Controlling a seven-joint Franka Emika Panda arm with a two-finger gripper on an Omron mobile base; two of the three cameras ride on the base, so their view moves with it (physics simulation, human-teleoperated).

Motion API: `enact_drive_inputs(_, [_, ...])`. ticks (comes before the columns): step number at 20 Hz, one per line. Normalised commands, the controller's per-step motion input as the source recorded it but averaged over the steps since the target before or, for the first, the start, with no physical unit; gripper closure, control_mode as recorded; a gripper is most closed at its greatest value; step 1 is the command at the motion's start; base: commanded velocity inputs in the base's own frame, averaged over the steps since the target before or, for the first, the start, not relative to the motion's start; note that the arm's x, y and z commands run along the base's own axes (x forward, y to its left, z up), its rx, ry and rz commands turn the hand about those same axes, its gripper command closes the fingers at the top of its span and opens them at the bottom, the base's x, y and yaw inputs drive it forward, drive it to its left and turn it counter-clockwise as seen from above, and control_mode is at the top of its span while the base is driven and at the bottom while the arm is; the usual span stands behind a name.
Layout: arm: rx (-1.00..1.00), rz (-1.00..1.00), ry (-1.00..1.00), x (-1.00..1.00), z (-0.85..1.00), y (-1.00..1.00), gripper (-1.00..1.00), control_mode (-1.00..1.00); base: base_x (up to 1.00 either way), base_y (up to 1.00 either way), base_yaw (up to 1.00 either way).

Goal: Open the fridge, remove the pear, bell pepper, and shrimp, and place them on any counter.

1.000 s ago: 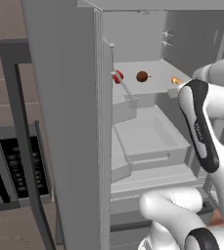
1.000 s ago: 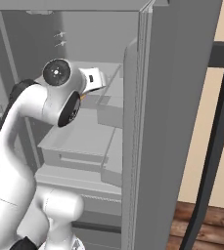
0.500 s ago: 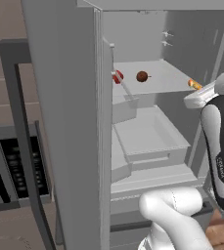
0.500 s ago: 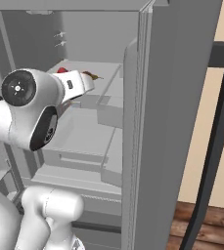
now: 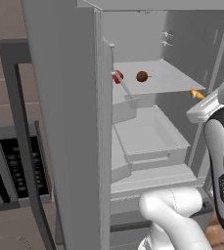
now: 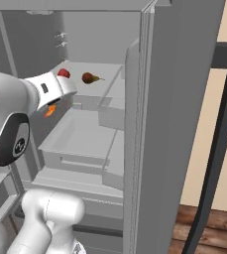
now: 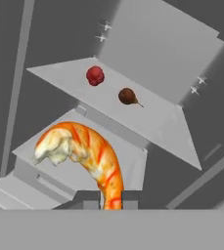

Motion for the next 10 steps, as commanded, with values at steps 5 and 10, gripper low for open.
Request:
enact_drive_inputs(5, [0.0, 0.0, 0.0, 0.0, 0.0, 0.0, 1.0, -1.0, 0.0, 0.0, 0.0])
enact_drive_inputs(10, [0.0, 0.0, 0.0, -0.07, 0.0, 0.0, 1.0, 1.0, -0.45, -0.02, 0.01])
